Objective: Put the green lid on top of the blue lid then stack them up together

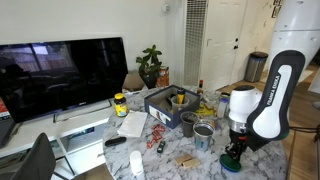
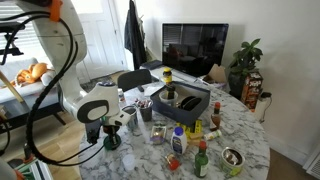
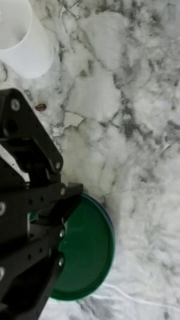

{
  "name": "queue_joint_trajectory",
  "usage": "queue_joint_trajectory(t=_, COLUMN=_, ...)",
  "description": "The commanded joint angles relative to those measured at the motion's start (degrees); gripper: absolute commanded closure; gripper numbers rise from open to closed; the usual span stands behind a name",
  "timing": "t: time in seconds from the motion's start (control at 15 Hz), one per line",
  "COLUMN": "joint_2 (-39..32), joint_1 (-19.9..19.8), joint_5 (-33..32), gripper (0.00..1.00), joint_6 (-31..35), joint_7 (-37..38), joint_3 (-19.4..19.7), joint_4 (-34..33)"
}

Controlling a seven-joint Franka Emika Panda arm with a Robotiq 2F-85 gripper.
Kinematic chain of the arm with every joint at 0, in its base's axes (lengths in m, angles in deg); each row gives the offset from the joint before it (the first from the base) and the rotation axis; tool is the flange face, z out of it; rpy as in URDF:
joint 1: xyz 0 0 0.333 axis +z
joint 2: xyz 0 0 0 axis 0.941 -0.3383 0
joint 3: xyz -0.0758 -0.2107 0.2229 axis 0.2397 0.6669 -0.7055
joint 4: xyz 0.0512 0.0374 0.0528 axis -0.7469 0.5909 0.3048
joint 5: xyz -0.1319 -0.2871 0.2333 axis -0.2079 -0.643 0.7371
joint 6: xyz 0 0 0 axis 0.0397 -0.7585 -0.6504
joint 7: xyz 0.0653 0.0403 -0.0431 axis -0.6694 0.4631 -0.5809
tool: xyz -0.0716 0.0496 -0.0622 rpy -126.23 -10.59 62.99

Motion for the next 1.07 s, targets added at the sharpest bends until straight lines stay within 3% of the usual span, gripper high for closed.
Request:
queue_joint_trajectory(t=0.0, joint_2=-2.3, joint_1=-3.5, joint_5=2.6, gripper=0.74, joint_6=1.6, joint_7=-3.9, joint_3=-2.8, joint_4=-0.1)
queue_joint_trajectory(t=0.47, joint_2=-3.0, joint_1=-6.1, joint_5=3.5, gripper=0.22, joint_6=1.5, joint_7=-5.9, joint_3=-4.8, joint_4=-0.2)
queue_joint_trajectory(t=0.53, joint_2=-3.2, joint_1=-6.5, joint_5=3.6, gripper=0.47, joint_6=1.5, joint_7=-6.0, joint_3=-5.1, joint_4=-0.2)
queue_joint_trajectory(t=0.6, joint_2=-3.4, joint_1=-6.9, joint_5=3.7, gripper=0.61, joint_6=1.7, joint_7=-6.2, joint_3=-5.4, joint_4=-0.1)
queue_joint_trajectory(t=0.67, joint_2=-3.5, joint_1=-7.2, joint_5=3.8, gripper=0.62, joint_6=1.7, joint_7=-6.3, joint_3=-5.7, joint_4=-0.2)
queue_joint_trajectory(t=1.0, joint_2=-3.2, joint_1=-8.5, joint_5=4.3, gripper=0.99, joint_6=1.6, joint_7=-7.2, joint_3=-6.1, joint_4=0.2)
